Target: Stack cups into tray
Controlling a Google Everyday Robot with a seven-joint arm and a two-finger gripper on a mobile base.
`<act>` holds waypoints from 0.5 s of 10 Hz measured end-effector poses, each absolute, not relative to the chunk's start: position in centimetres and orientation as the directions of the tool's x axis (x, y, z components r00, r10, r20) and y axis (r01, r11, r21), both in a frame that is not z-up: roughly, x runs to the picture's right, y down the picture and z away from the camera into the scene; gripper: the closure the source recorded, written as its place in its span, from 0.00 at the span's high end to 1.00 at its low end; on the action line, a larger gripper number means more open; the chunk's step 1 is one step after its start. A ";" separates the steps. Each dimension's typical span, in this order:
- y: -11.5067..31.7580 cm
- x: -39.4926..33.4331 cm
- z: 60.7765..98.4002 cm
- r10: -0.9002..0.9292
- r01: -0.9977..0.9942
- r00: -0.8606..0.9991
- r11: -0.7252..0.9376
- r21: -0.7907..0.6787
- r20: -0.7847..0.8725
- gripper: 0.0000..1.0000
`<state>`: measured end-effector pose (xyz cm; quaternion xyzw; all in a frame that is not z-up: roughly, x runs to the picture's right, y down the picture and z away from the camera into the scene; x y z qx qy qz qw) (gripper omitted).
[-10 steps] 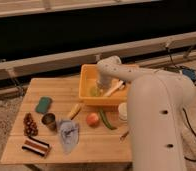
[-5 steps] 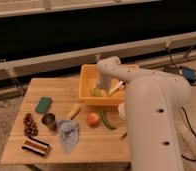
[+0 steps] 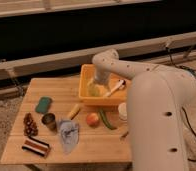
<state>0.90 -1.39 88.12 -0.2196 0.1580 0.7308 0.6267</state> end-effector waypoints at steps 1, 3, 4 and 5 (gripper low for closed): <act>-2.2 0.7 87.0 0.857 -0.988 -0.106 -0.150 -0.048 -0.504 0.80; -3.4 0.0 85.0 0.875 -0.991 -0.072 -0.116 -0.063 -0.478 0.80; -4.0 -1.1 83.9 0.885 -0.993 -0.032 -0.081 -0.087 -0.464 0.80; -4.5 -3.1 83.0 0.891 -0.992 0.016 -0.043 -0.121 -0.453 0.80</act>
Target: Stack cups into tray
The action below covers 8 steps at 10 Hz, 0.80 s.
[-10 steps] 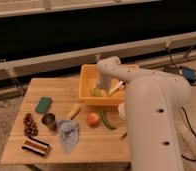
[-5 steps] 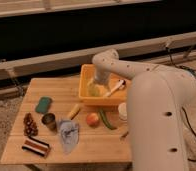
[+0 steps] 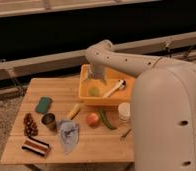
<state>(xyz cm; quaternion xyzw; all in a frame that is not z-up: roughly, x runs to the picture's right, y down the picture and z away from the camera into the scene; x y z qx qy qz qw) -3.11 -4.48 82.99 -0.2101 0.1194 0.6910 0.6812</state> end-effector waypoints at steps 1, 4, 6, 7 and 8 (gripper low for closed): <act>-4.6 -5.4 82.3 0.893 -0.987 0.069 -0.003 -0.158 -0.444 0.80; -3.1 -12.1 80.1 0.875 -0.953 0.228 0.109 -0.284 -0.428 0.80; -0.7 -16.0 78.1 0.842 -0.914 0.336 0.183 -0.363 -0.422 0.80; 1.0 -18.0 76.9 0.817 -0.888 0.393 0.219 -0.403 -0.422 0.80; 2.6 -19.4 75.9 0.791 -0.865 0.440 0.248 -0.435 -0.424 0.80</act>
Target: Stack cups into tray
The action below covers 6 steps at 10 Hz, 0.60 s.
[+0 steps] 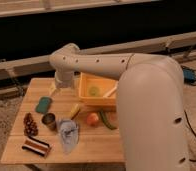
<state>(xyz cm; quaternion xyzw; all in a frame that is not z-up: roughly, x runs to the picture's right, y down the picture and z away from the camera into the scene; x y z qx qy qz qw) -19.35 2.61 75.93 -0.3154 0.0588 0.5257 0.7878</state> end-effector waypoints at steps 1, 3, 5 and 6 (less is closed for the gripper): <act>4.4 -20.6 75.0 0.760 -0.839 0.489 0.276 -0.468 -0.428 0.80; 8.0 -23.6 73.4 0.689 -0.778 0.584 0.325 -0.537 -0.429 0.80; 10.7 -25.0 73.0 0.642 -0.752 0.626 0.344 -0.563 -0.444 0.80; 11.7 -25.3 73.3 0.622 -0.747 0.636 0.345 -0.569 -0.458 0.80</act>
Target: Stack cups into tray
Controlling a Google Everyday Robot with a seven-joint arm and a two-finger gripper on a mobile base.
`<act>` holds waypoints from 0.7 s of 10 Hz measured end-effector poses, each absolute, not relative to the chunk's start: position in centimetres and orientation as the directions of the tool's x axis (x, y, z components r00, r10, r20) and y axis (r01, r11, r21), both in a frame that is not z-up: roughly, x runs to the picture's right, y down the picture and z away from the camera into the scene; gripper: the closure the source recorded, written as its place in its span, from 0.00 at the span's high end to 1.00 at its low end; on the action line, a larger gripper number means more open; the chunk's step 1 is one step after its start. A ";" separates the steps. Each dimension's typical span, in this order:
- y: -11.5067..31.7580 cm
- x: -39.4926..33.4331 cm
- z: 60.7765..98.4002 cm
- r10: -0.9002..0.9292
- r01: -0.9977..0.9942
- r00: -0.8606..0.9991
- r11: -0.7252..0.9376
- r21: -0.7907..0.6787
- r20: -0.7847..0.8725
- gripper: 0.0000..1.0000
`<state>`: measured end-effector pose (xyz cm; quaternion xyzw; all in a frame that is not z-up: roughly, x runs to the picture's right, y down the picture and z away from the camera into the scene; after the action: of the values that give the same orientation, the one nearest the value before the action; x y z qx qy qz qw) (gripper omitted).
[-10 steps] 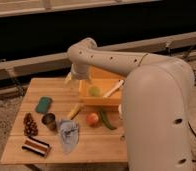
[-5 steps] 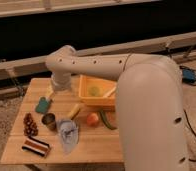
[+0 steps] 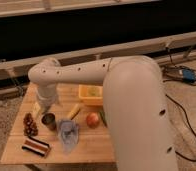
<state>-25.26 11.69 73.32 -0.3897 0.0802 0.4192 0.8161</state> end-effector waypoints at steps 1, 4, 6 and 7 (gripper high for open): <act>12.5 -25.4 73.8 0.601 -0.741 0.646 0.348 -0.574 -0.470 0.80; 13.8 -23.8 77.0 0.545 -0.755 0.646 0.347 -0.557 -0.535 0.80; 14.2 -23.2 78.3 0.524 -0.768 0.634 0.338 -0.544 -0.569 0.80; 14.0 -22.5 78.9 0.528 -0.782 0.616 0.327 -0.530 -0.584 0.80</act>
<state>-22.49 13.96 78.92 -0.4108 0.1546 0.4097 0.7997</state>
